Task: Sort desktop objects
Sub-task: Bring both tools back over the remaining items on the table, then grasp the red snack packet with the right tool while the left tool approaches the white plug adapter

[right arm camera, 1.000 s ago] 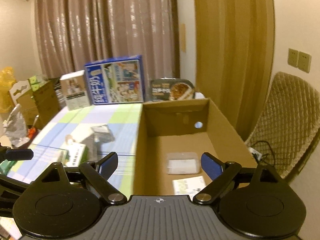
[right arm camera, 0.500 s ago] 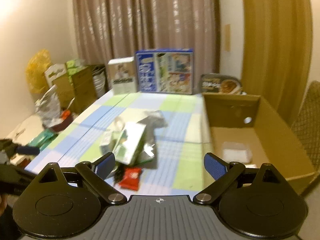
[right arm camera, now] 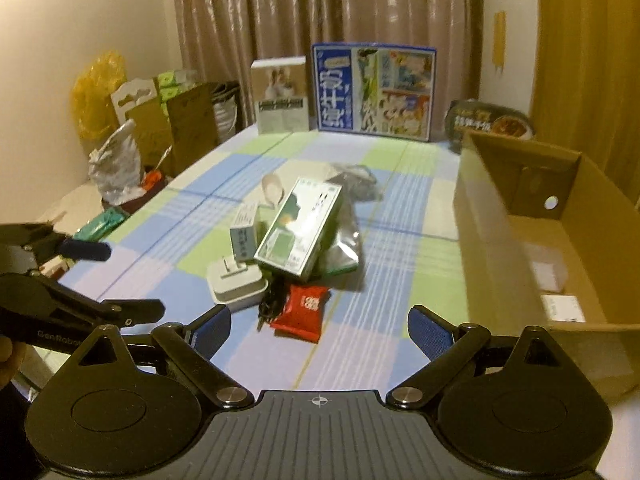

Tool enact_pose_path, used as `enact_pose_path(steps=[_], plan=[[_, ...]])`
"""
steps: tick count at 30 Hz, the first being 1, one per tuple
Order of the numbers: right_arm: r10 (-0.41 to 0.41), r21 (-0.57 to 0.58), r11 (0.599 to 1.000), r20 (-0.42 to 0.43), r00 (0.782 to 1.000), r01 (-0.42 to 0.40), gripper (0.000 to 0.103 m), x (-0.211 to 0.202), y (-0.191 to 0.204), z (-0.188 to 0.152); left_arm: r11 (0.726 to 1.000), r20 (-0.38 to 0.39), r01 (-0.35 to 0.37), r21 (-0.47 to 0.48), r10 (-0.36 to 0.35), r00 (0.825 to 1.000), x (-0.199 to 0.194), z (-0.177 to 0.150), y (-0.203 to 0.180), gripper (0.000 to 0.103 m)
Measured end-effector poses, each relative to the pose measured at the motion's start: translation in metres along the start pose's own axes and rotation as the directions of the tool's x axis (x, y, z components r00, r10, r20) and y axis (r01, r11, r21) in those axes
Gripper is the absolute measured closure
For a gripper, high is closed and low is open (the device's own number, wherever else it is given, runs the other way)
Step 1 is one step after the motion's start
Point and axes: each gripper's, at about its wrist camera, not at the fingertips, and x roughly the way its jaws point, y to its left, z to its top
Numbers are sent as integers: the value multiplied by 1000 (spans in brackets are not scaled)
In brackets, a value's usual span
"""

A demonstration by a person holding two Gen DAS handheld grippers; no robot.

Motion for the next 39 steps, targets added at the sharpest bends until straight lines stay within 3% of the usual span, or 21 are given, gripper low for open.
enact_pose_path(steps=[5,11,18,23,26,35,37,39], plan=[[25,32,999,-42,999,-24,10,36,-7,-1,999,-7,33,38,-33,999,26,1,5,10],[28,33,999,-68,997,-26,13,73,-16,-5,997,-46,77,20,-76,996,65,2,16,15],[82,174,983,-115,990,-61,27,99,-33,-9,987,-42,127,96,-124,991,92,17,12,18],[90,159,985,-108,990,-72,32,108,-26,-3,974,-85,165,152,-154,984,112,19,9,19],[93,153,985,-115,989,-74,35,115,-23,0,974,-100,181,135,-169,981,121,20,12,19],[51,139,990,-131,990,-33,54,120,-23,0,972,-130,215,94,-202,971,131,19,18,31],[37,98,995,-134,990,-24,68,120,-20,0,970,-131,223,93,-210,969,132,20,17,35],[25,70,997,-134,991,-15,72,120,-20,-1,969,-133,225,97,-212,968,133,20,14,39]])
